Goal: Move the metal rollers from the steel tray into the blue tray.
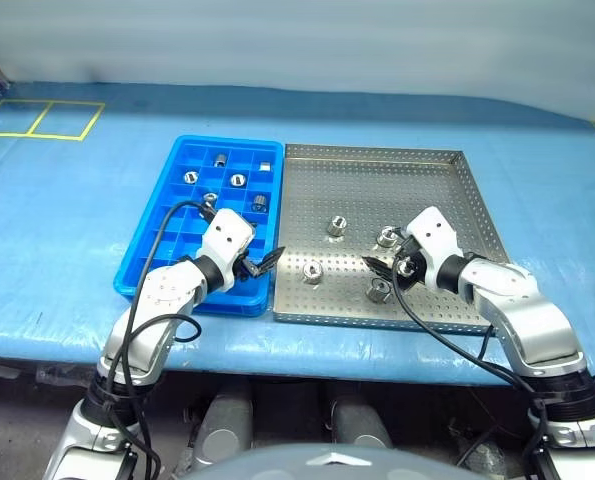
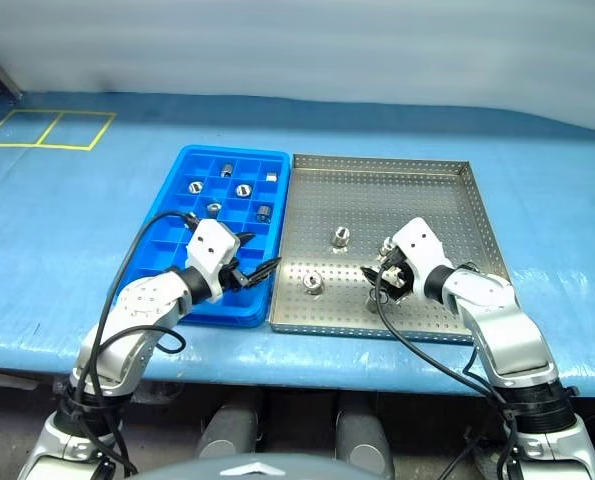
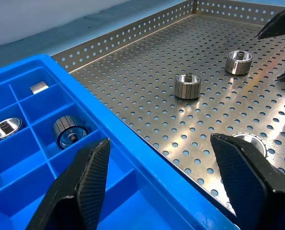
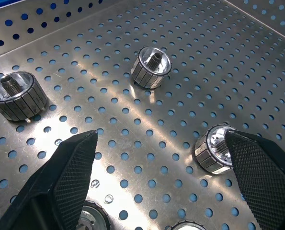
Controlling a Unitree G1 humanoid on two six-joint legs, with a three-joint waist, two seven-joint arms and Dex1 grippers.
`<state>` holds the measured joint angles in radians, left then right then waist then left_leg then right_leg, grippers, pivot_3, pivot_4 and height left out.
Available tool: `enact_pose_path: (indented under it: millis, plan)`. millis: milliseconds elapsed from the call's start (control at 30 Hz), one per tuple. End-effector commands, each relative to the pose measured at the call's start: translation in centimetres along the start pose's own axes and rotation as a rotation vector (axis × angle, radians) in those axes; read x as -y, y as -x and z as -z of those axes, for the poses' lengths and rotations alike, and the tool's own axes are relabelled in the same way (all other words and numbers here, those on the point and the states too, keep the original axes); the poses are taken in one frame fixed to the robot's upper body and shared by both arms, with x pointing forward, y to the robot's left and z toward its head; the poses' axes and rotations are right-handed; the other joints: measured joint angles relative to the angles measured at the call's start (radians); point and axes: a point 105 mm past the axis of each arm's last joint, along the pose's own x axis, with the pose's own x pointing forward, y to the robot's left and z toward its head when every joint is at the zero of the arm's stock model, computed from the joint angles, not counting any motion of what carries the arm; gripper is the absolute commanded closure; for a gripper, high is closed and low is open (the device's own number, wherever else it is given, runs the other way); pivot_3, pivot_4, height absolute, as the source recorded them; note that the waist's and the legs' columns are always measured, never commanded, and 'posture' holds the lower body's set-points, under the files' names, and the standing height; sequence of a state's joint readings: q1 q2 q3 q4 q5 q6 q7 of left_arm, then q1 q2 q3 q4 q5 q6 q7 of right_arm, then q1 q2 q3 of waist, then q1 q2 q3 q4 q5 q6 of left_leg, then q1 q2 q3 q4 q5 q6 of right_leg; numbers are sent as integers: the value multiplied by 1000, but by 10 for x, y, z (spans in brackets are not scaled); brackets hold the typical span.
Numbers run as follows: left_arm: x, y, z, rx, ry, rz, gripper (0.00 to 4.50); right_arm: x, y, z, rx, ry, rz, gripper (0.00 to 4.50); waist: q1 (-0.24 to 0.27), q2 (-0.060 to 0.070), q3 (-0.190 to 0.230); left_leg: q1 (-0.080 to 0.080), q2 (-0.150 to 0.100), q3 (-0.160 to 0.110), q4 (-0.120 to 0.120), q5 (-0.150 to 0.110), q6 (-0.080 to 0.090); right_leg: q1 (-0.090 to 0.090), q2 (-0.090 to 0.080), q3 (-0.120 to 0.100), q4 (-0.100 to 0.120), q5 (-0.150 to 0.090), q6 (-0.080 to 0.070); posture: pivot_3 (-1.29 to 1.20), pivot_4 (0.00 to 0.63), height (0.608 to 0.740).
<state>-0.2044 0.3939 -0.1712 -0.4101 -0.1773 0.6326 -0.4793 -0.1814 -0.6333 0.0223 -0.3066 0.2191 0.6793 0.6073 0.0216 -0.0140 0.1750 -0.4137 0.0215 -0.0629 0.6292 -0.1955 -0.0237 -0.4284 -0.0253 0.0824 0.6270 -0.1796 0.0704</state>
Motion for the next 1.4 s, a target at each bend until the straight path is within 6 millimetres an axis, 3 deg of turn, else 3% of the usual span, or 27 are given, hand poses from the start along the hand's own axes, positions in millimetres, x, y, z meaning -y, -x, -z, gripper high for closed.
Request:
enact_pose_path:
  millis: [33, 1400]
  plan:
    - [1, 2, -18, 63, -22, -2, 832, 4, 2, -13, 44, 40, 18, 34, 0, 0, 0, 0, 0, 0, 0, 0, 0, 0, 0, 0, 0, 0, 0, 177, 150, 740]
    - [-9, 1, -27, 74, -66, -8, 832, 9, 13, -8, 52, 19, 81, 34, -18, 0, 0, 0, 0, 0, 0, 0, 0, 0, 0, 0, 0, 0, 0, 85, 150, 740]
